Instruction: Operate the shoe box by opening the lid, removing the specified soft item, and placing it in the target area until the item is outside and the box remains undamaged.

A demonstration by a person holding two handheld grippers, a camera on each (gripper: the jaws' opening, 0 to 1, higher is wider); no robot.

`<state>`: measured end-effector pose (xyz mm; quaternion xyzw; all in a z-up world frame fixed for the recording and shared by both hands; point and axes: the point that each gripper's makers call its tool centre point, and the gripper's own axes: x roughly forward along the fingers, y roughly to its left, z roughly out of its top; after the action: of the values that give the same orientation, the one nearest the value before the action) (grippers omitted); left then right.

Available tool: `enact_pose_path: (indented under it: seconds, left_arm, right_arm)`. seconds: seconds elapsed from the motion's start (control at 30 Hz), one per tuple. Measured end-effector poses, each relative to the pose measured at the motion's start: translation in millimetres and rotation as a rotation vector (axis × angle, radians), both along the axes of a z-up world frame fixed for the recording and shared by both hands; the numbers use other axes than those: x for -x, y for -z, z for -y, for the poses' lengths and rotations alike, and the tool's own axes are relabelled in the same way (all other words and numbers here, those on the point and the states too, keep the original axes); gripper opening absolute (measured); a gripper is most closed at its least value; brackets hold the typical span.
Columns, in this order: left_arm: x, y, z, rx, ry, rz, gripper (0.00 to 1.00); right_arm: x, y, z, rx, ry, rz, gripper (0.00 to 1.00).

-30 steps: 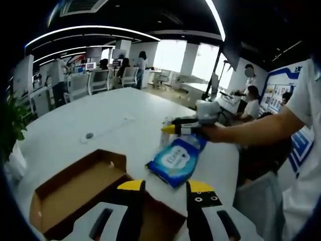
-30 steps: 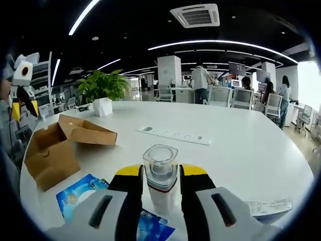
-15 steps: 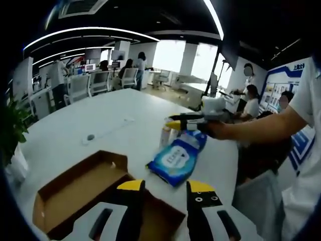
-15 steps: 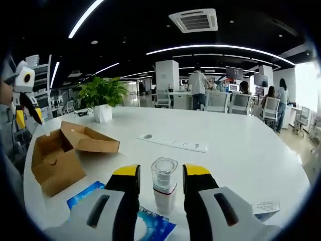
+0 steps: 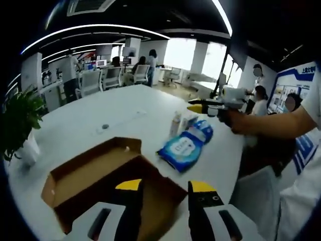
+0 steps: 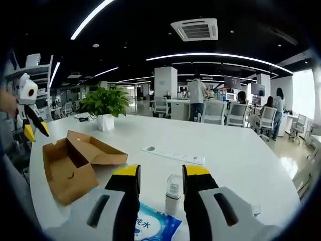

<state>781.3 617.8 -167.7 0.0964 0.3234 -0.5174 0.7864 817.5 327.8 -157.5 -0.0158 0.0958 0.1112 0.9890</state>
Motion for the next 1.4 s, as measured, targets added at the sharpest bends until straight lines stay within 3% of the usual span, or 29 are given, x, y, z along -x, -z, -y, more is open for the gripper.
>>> enact_pose_path:
  seconds: [0.37,0.63,0.73,1.0,1.17,1.4]
  left_arm:
    - [-9.5,10.3,-83.9,-0.106,-0.129,0.001,0.36]
    - [-26.8,20.7,-138.2,-0.163,-0.247,0.010,0.36]
    - [-38.3,25.6,-153.2,-0.161,-0.332,-0.004,0.36]
    - [-73.2,43.5,-194.1,-0.202,-0.543,0.033,0.33]
    - [-71.7,62.7,-200.1,-0.249,-0.568,0.019,0.31]
    - [-66.2,95.4,-200.1,-0.285,-0.592,-0.047,0.28]
  right_arm:
    - [14.4,-36.6,-50.4,0.021,-0.032,0.050,0.28]
    - [12.4,-46.8,-83.7,0.005,-0.039,0.060,0.27]
    - [11.5,-50.8,-95.6,0.009,-0.046,0.061,0.27]
    - [1.1,-57.7,-115.7,-0.003,-0.054,0.073,0.25]
    - [-9.1,-54.2,-132.3,-0.023,-0.071,0.068,0.24]
    - [-19.4,-46.1,-145.8,-0.031,-0.105,0.046,0.23]
